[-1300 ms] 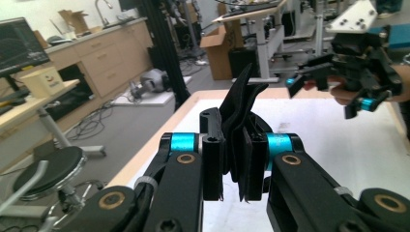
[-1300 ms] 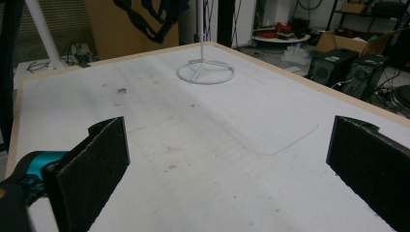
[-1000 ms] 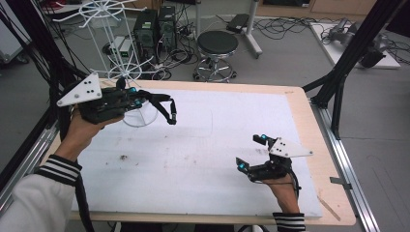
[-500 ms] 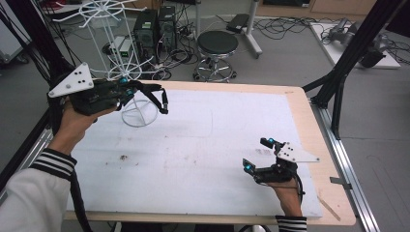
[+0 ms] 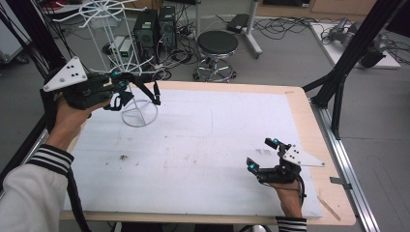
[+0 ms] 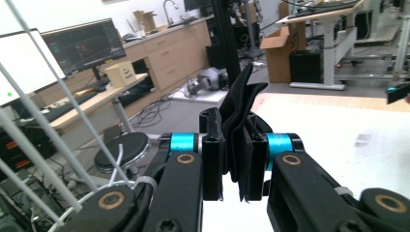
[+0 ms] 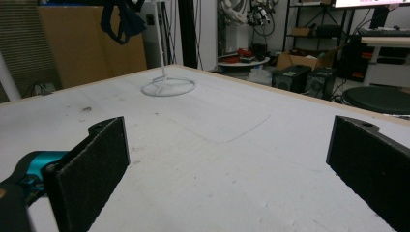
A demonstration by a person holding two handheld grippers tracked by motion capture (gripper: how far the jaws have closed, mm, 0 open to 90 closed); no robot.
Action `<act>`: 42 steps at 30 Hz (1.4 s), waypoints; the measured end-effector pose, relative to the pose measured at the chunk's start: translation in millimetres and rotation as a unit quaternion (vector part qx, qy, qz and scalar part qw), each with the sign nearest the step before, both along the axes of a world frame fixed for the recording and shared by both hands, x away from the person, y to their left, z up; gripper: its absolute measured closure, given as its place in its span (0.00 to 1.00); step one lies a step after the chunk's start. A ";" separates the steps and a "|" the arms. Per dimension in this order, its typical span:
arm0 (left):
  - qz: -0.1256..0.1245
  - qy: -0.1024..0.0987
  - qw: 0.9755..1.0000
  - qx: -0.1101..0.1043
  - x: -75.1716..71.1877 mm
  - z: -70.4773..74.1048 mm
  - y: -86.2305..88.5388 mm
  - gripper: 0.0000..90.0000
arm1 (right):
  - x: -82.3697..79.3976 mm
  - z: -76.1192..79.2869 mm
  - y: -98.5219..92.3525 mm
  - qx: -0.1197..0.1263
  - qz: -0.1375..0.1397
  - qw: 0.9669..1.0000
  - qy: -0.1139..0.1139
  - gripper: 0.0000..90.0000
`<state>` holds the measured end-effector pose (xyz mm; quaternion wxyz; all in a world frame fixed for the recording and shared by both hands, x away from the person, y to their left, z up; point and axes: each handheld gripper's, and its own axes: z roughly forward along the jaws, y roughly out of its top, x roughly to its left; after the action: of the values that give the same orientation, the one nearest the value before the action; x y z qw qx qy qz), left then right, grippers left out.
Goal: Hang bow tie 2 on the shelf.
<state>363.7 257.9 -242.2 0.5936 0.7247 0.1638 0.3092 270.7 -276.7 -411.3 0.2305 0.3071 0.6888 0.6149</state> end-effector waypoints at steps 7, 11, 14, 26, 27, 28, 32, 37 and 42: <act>0.022 -0.002 1.000 0.004 4.9 -1.9 6.8 0.91 | -1.4 0.8 0.1 0.006 0.000 1.000 -0.010 0.01; 0.034 -0.007 0.999 0.007 6.3 -2.5 9.9 0.91 | -1.2 0.6 -0.3 0.005 -0.005 1.000 -0.017 0.01; 0.043 -0.008 0.999 0.021 7.3 -4.2 11.3 0.91 | -2.4 0.2 -0.2 0.004 -0.008 1.000 -0.010 0.01; 0.066 -0.013 0.997 0.047 9.0 -12.4 14.4 0.91 | -3.0 0.1 -3.8 0.006 -0.017 1.000 -0.011 0.01; 0.066 -0.015 0.997 0.048 8.9 -13.2 13.9 0.91 | -3.5 0.3 -3.9 0.007 -0.017 1.000 -0.010 0.01; 0.067 -0.015 0.996 0.054 8.7 -13.8 13.8 0.91 | -3.8 0.4 -4.1 0.006 -0.017 1.000 -0.010 0.01; 0.076 -0.020 0.995 0.062 8.6 -17.5 14.5 0.91 | -5.5 -0.5 -5.3 0.006 -0.021 1.000 -0.017 0.01; 0.086 -0.025 0.994 0.065 9.2 -22.3 15.9 0.91 | -8.9 -8.4 -7.6 0.013 -0.032 0.999 -0.019 0.01; 0.091 -0.034 0.993 0.071 9.0 -26.2 15.6 0.91 | -9.7 -13.9 -7.5 0.018 -0.041 0.998 -0.034 0.01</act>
<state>372.7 273.5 -268.4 0.5151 0.7361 0.1867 0.3976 261.1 -284.2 -425.2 0.2734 0.3181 0.6561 0.6274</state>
